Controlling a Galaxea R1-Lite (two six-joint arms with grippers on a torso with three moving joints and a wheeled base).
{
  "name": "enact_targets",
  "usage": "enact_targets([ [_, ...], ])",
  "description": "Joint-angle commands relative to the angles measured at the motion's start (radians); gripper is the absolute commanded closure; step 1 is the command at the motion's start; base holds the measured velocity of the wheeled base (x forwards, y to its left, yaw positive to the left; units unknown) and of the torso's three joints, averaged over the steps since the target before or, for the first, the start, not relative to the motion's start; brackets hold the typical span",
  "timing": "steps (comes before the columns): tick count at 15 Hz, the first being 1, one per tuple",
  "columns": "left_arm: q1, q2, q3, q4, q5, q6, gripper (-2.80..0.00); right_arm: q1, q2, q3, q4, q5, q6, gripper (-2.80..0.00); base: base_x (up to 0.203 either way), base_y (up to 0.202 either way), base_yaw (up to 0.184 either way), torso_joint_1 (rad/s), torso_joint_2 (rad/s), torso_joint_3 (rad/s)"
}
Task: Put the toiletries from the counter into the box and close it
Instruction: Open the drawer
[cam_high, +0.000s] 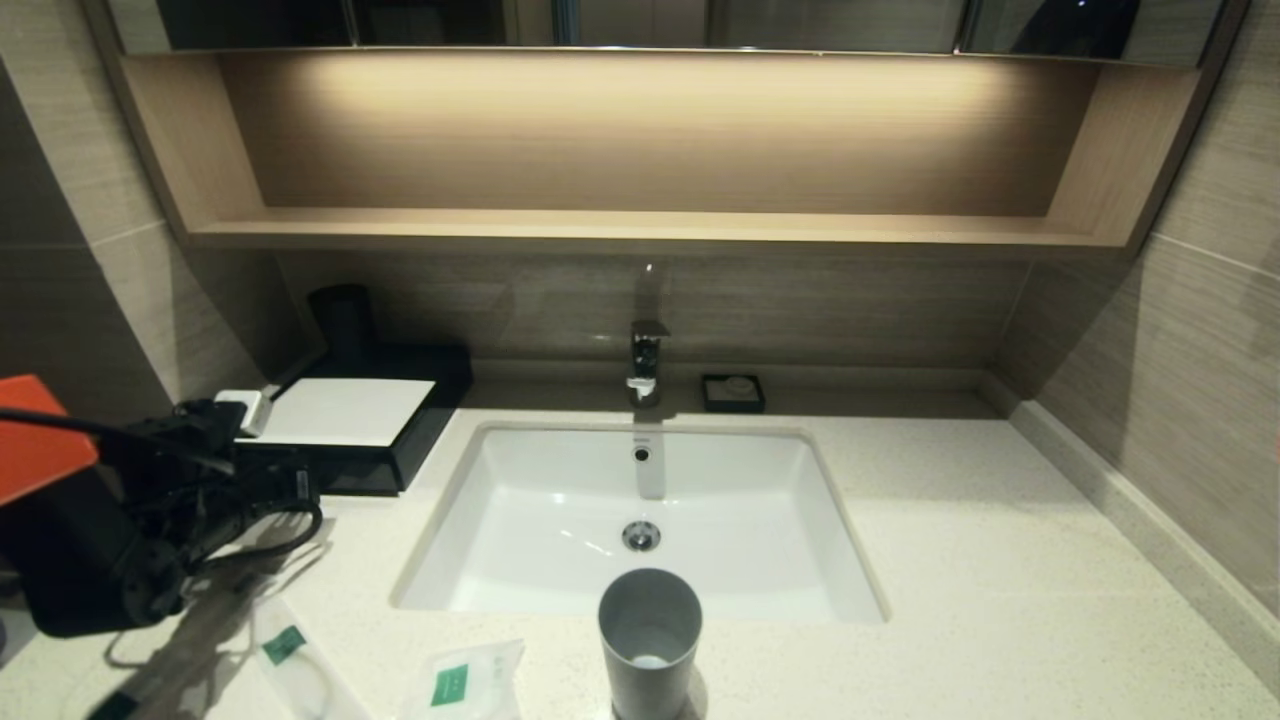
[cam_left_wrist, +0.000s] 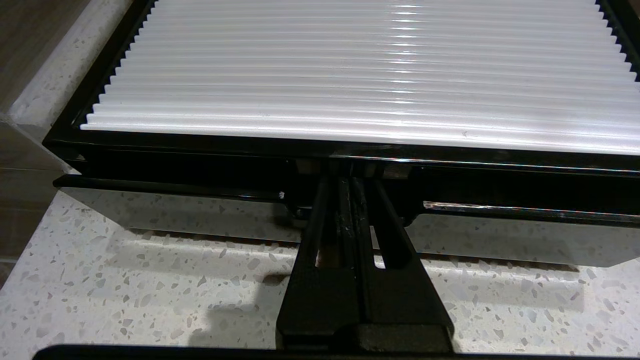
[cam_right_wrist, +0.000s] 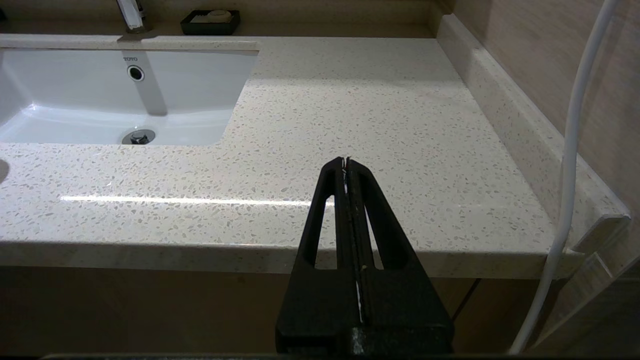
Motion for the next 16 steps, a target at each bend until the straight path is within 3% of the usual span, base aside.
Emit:
enact_targets([
  [1,0.000,0.005,-0.007,-0.005,0.000,0.001,0.00,0.000,-0.001,0.002,0.000,0.000,-0.001,0.00,0.000,0.000,0.000,0.000,0.00,0.000],
  [11,0.000,0.014,-0.024,0.004,0.001,-0.001,0.00,0.000,-0.001,0.002,0.000,0.000,0.000,0.00,0.000,0.000,0.000,0.000,0.00,0.000],
  [16,0.000,-0.015,-0.044,0.082,0.006,-0.001,0.00,0.000,-0.001,0.002,0.000,0.000,-0.001,0.00,0.000,0.000,0.000,0.000,0.00,0.000],
])
